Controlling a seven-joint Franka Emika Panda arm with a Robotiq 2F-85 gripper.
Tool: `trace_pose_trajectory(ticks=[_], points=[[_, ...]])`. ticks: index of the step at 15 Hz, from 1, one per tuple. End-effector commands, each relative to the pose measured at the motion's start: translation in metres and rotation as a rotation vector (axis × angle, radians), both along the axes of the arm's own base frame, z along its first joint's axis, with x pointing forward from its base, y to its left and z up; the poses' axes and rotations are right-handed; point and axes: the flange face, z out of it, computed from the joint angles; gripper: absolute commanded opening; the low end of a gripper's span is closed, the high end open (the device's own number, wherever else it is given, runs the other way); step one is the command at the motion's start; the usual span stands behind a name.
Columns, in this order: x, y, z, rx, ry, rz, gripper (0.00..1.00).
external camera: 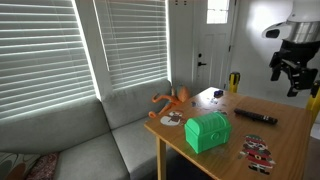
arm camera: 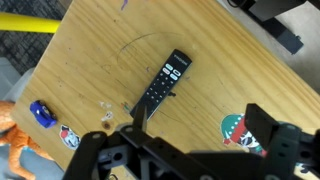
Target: Press a button on the remote control
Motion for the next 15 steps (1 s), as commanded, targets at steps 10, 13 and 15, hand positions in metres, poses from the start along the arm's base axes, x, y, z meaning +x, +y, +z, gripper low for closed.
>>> trace_pose_trajectory(ticks=[10,13,15], points=[[0.067,-0.018,-0.075,-0.028,0.148,0.646,1.0],[0.062,-0.016,-0.078,-0.008,0.154,0.609,1.0],[0.064,-0.016,-0.084,-0.007,0.169,0.626,1.0]])
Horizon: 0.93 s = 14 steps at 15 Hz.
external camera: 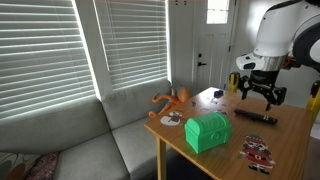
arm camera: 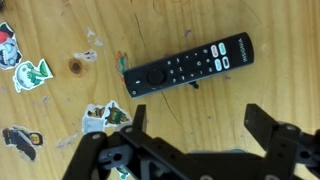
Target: Press a button on the remote control
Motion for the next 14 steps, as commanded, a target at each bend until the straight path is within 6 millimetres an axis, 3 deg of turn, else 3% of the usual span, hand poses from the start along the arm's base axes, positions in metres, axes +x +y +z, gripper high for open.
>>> trace_pose_trajectory(ticks=[1,4,5,6,14], points=[[-0.002,-0.002,-0.001,0.021,-0.002,0.014,1.0],[-0.006,-0.012,-0.01,0.059,0.007,0.002,1.0],[-0.008,-0.015,-0.012,0.081,0.003,0.0,0.75],[-0.01,-0.018,-0.013,0.097,-0.004,-0.002,0.73],[-0.018,-0.049,-0.019,0.205,-0.048,0.09,0.16]])
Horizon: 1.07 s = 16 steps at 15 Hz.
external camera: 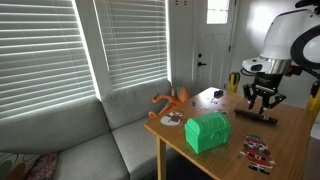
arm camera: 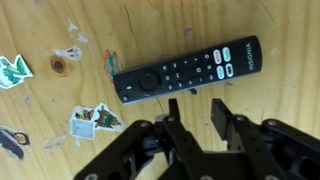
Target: Press a button on the remote control
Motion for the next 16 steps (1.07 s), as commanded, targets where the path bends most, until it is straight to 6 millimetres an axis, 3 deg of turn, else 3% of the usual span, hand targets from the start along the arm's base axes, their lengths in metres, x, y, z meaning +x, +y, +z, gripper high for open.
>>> trace_pose_trajectory(ticks=[1,2,3,16], points=[[-0.008,-0.014,0.003,0.062,-0.043,0.062,0.1],[-0.008,-0.018,0.004,0.069,-0.041,0.071,0.02],[-0.007,-0.022,0.003,0.083,-0.039,0.085,0.01],[-0.005,-0.044,-0.011,0.211,-0.041,0.183,0.0]])
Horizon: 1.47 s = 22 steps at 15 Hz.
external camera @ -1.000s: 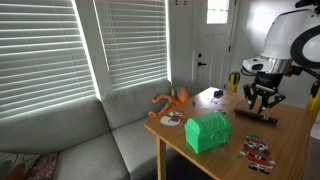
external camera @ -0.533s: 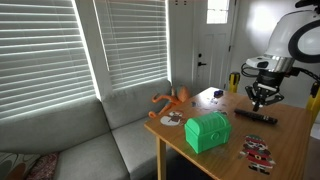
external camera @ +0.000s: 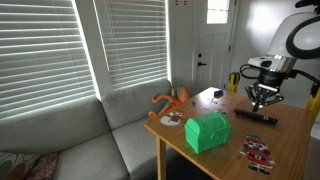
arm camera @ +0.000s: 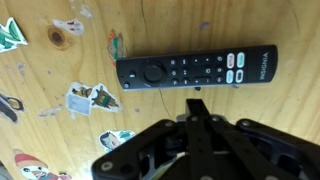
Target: Press a button on the remote control
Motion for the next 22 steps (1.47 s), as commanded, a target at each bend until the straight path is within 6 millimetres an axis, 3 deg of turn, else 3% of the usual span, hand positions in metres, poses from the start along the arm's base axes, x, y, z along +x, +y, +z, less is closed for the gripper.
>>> trace_pose_trajectory(ticks=[1,22], points=[[0.002,-0.007,-0.007,0.022,0.01,0.005,0.0],[0.024,-0.016,-0.018,0.059,0.015,-0.057,0.0]])
